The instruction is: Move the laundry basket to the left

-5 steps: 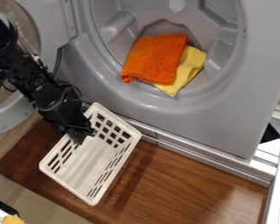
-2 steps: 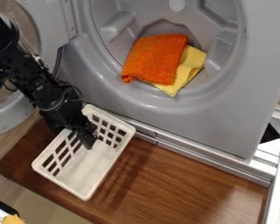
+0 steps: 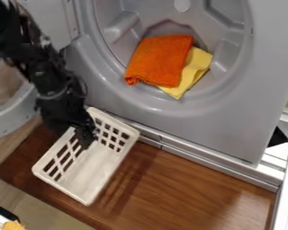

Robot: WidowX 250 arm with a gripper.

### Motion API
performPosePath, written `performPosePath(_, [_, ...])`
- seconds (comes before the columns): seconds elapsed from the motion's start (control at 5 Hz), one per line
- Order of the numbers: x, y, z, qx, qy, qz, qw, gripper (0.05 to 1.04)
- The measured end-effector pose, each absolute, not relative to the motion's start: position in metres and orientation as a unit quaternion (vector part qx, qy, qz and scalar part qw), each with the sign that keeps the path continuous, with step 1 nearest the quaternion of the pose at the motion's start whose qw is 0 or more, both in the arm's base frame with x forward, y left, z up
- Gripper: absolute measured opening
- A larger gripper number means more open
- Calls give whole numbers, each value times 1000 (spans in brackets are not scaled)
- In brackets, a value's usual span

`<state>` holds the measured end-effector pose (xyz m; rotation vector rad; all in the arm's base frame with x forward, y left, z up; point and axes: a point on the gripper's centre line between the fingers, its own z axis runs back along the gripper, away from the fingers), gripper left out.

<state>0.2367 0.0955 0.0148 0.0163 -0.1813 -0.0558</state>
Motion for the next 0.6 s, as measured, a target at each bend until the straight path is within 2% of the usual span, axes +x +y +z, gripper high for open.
performPosePath(0.4, [248, 76, 60, 68, -108, -75, 989, 1000])
performPosePath(0.6, [253, 66, 80, 86, -126, -90, 984, 1000])
